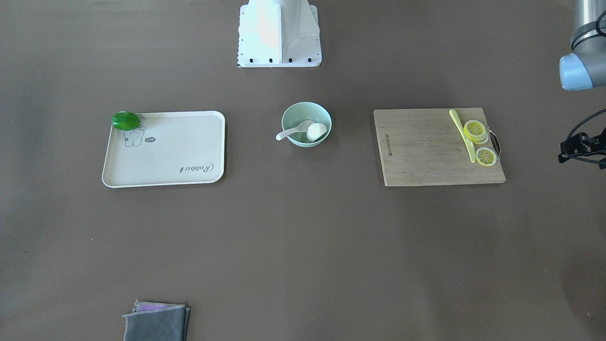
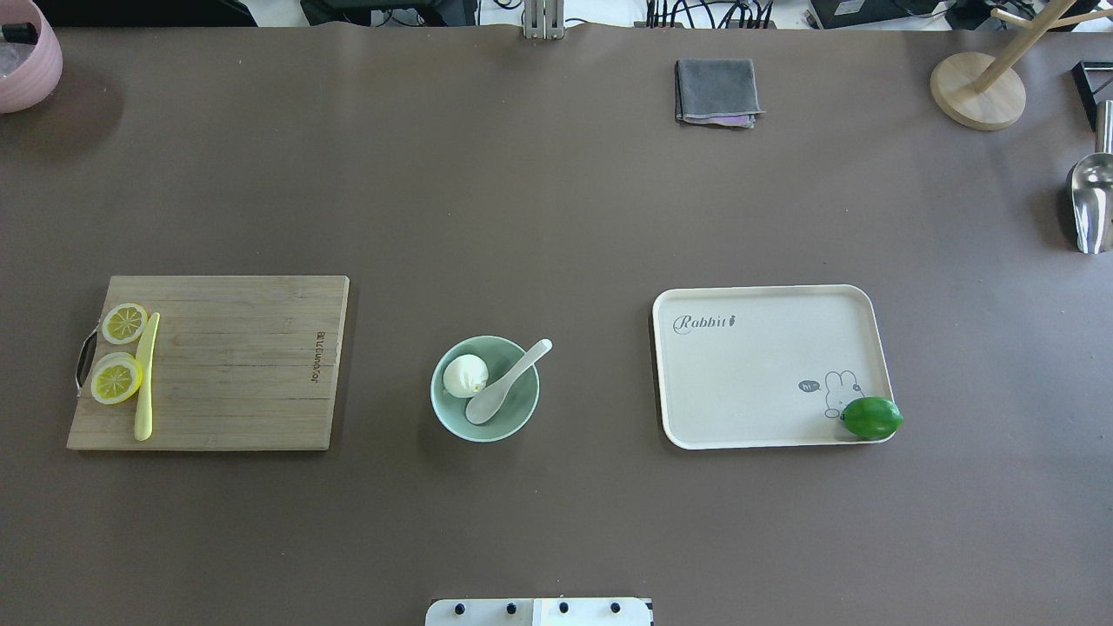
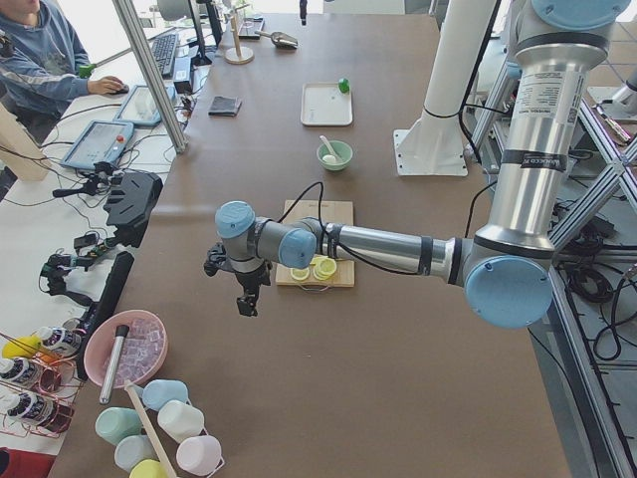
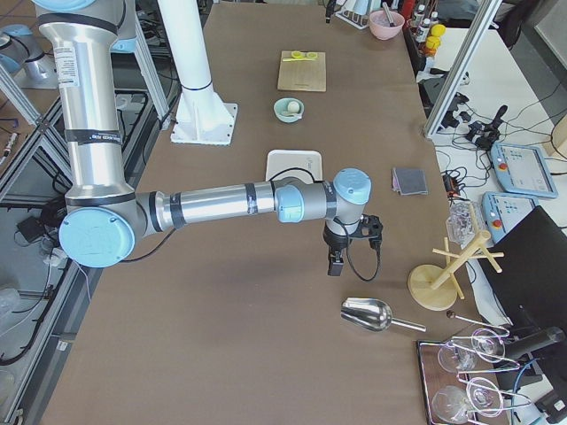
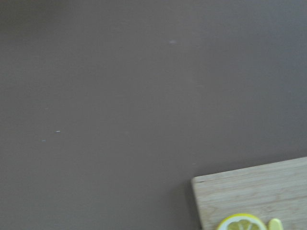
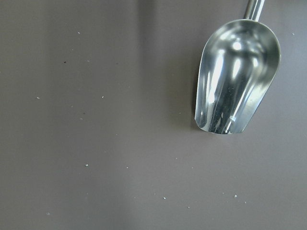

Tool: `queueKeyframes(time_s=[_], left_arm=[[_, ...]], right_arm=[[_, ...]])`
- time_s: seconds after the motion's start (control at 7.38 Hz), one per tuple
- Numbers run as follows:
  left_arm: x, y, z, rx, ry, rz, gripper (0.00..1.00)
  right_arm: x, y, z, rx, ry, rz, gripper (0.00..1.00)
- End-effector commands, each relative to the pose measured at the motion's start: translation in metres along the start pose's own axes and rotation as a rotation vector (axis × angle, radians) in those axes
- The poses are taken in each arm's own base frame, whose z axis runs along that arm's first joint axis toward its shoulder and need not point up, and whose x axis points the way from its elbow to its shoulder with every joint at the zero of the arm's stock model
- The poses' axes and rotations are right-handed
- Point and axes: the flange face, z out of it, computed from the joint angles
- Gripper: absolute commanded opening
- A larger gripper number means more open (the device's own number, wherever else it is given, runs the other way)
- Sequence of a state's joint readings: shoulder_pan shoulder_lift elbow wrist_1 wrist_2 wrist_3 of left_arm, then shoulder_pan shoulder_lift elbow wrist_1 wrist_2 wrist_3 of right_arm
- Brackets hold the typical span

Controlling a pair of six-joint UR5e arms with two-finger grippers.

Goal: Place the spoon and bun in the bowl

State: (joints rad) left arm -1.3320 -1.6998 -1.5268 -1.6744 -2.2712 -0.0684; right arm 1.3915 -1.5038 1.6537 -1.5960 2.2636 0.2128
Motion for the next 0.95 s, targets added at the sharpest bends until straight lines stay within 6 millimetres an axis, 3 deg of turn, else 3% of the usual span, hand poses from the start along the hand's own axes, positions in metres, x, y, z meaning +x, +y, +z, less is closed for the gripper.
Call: queueKeyframes(time_s=[0.0,0.81], left_arm=[[-0.0226,0.0063,-0.0134,0.024,0.008,-0.027,0.98],[-0.0174,0.0002,-0.0170,0.032,0.009,-0.022,0.98]], right_arm=[[0.0028,-0.0022,0.0001,0.000,0.001,-0.008,1.00],[0.0075,-0.0033,0.0059,-0.007,0.003,0.000,1.00]])
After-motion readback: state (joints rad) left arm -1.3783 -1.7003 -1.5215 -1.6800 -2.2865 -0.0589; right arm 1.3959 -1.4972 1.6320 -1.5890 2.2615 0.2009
